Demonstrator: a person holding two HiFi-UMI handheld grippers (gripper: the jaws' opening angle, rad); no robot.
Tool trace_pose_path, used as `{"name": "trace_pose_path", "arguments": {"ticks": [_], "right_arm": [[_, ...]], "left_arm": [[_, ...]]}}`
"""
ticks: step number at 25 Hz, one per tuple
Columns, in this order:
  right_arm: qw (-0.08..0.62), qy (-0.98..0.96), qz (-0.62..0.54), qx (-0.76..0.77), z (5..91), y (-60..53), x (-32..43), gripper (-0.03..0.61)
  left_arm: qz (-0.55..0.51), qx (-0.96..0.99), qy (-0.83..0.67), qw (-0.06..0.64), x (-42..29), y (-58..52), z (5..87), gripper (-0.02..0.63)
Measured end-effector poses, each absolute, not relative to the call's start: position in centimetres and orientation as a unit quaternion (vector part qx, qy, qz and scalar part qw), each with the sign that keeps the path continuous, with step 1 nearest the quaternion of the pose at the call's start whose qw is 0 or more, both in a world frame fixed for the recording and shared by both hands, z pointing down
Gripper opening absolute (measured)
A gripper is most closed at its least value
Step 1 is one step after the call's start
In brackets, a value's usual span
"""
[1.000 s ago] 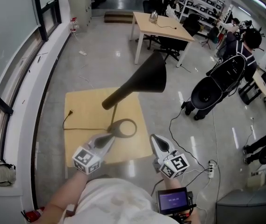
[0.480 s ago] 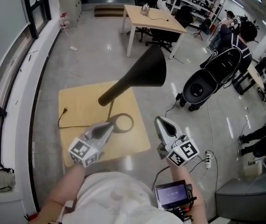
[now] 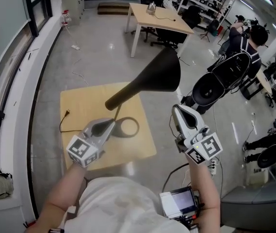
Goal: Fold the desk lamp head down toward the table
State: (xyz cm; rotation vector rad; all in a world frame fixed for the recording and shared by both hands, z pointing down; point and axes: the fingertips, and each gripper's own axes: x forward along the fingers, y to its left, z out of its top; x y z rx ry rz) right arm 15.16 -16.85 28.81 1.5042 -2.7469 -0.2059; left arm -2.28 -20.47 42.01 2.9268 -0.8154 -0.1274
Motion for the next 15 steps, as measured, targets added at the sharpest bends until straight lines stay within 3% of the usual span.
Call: {"name": "trace_pose_path", "arguments": {"ticks": [15], "right_arm": [[0.046,-0.864,-0.205,0.458,19.7,-19.2,12.8,0.015]], "left_arm": [[-0.06,0.953,-0.296,0.02,-4.9,-24.5,40.1,0.003]]}}
